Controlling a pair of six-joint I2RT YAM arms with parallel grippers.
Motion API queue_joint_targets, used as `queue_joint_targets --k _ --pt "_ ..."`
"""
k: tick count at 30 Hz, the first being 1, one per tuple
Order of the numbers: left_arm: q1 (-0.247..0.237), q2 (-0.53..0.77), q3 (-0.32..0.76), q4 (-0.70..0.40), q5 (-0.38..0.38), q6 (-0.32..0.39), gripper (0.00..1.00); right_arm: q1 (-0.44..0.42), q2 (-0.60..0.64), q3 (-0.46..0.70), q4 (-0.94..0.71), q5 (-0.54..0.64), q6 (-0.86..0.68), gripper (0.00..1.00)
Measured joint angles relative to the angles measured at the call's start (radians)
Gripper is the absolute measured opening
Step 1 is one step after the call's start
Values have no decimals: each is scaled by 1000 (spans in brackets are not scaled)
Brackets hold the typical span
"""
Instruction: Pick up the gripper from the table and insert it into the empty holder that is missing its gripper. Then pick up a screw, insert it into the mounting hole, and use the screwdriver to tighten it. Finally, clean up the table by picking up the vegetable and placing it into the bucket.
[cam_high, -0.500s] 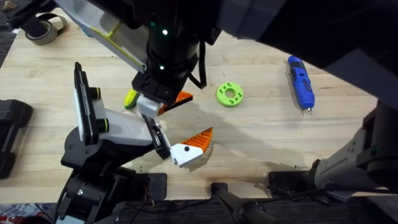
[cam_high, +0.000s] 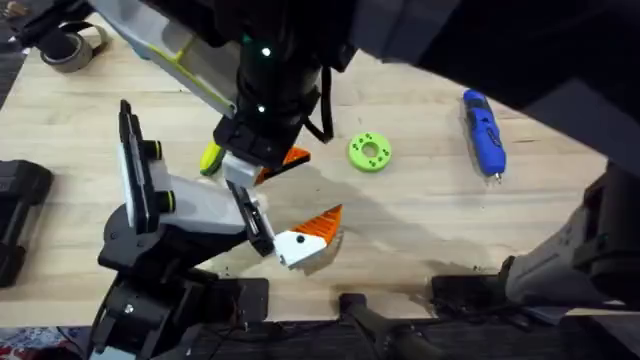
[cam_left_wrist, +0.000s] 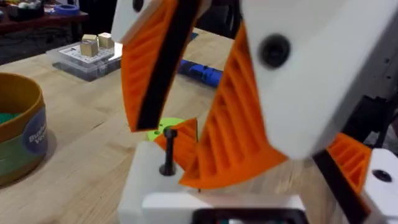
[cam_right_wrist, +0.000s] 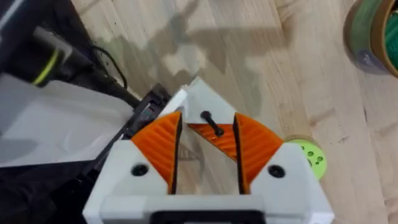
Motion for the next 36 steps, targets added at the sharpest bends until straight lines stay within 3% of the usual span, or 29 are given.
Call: queue_joint_targets --k 20,30,36 --pt "0 0 0 0 0 0 987 -56 -86 0 -30 -12 -1 482" --pt "0 0 0 0 0 0 986 -107 -86 -3 -5 -141 0 482" --pt "0 0 0 0 0 0 986 -136 -86 -78 24 -192 1 482"
